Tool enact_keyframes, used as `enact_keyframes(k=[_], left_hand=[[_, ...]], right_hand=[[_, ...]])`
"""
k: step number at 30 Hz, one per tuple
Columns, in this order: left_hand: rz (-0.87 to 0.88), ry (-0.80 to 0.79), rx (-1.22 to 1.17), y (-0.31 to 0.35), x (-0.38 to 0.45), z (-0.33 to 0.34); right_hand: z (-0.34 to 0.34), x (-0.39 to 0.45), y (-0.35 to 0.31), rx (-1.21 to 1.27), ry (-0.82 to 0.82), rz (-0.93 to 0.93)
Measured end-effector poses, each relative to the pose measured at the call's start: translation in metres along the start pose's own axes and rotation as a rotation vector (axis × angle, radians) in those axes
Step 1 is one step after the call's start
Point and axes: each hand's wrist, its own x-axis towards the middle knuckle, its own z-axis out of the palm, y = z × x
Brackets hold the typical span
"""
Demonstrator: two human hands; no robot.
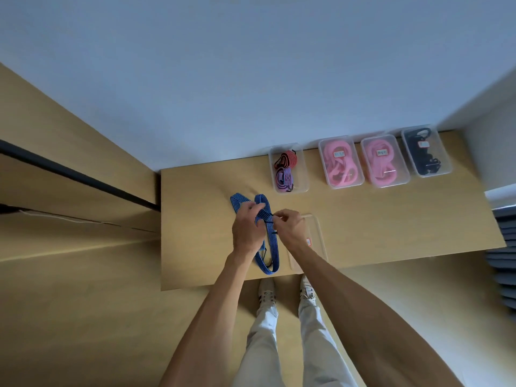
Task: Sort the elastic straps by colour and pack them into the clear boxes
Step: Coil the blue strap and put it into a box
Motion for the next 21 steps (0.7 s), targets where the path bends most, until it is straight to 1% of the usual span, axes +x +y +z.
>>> enact_keyframes(k=[2, 4, 8, 11, 12, 14, 16, 17, 19, 21], left_hand=[[0.075, 0.003, 0.028, 0.012, 0.006, -0.014], [0.134, -0.002, -0.003, 0.023, 0.012, -0.03], [0.063, -0.136, -0.255, 0.053, 0.027, -0.077], [0.023, -0.125, -0.379, 0.078, 0.037, -0.113], [0.004, -0.095, -0.46, 0.086, 0.04, -0.124], [-0.028, 0.001, -0.622, 0.1, 0.044, -0.145], [-0.048, 0.151, -0.703, 0.114, 0.048, -0.164], [-0.053, 0.237, -0.68, 0.119, 0.05, -0.171], [-0.017, 0.391, -0.535, 0.126, 0.051, -0.184], [0.044, 0.458, -0.323, 0.129, 0.051, -0.194]], right_hand=[[-0.007, -0.004, -0.023, 0.03, 0.009, -0.046], [-0.016, -0.008, -0.047, 0.041, 0.023, -0.109], [-0.042, -0.019, -0.097, 0.075, -0.011, -0.224], [-0.06, -0.029, -0.13, 0.271, -0.02, -0.277], [-0.065, -0.034, -0.14, 0.33, -0.055, -0.27], [-0.071, -0.045, -0.154, 0.378, -0.197, -0.271], [-0.073, -0.058, -0.163, 0.335, -0.353, -0.322], [-0.072, -0.063, -0.165, 0.265, -0.396, -0.333], [-0.07, -0.07, -0.169, 0.043, -0.394, -0.376], [-0.069, -0.076, -0.176, -0.112, -0.343, -0.426]])
